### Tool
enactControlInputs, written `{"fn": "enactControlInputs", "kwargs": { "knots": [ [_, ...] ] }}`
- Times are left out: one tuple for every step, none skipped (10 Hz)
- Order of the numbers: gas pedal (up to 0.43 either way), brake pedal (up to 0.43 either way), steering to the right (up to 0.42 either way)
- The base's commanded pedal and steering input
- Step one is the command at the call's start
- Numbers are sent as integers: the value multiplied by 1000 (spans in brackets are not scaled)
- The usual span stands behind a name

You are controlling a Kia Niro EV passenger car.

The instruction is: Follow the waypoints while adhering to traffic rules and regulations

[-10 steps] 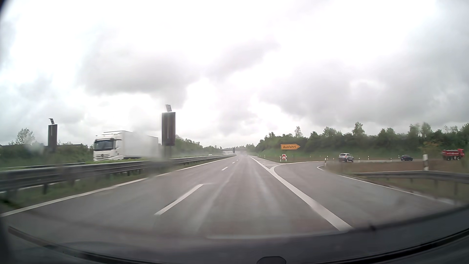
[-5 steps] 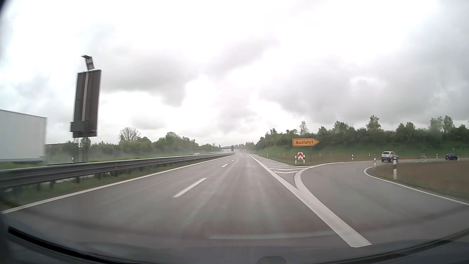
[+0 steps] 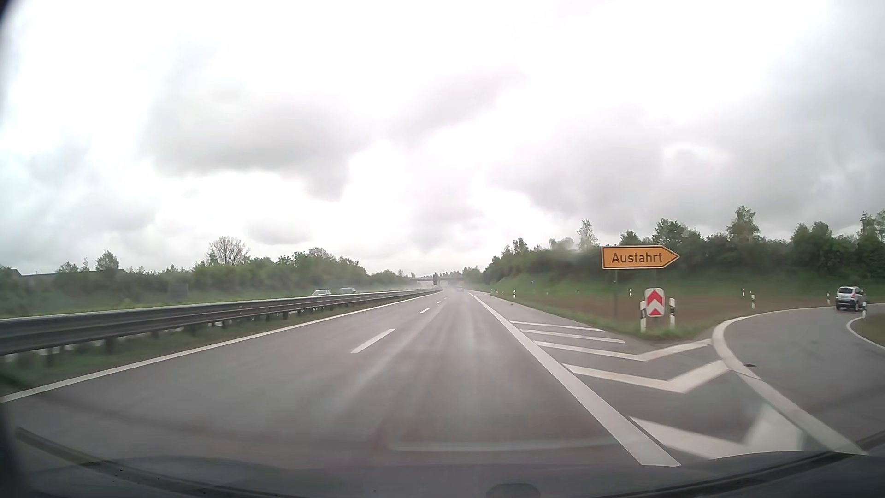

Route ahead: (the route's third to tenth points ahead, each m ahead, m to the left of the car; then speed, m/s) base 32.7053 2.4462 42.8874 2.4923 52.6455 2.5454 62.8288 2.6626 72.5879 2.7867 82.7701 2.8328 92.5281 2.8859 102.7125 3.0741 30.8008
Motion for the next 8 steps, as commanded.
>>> {"fn": "enactControlInputs", "kwargs": {
  "knots": [
    [268,0,-6],
    [280,0,-8],
    [280,0,-9],
    [280,0,-8],
    [280,0,-6],
    [280,0,-5],
    [280,0,-5],
    [280,0,-4]
  ]
}}
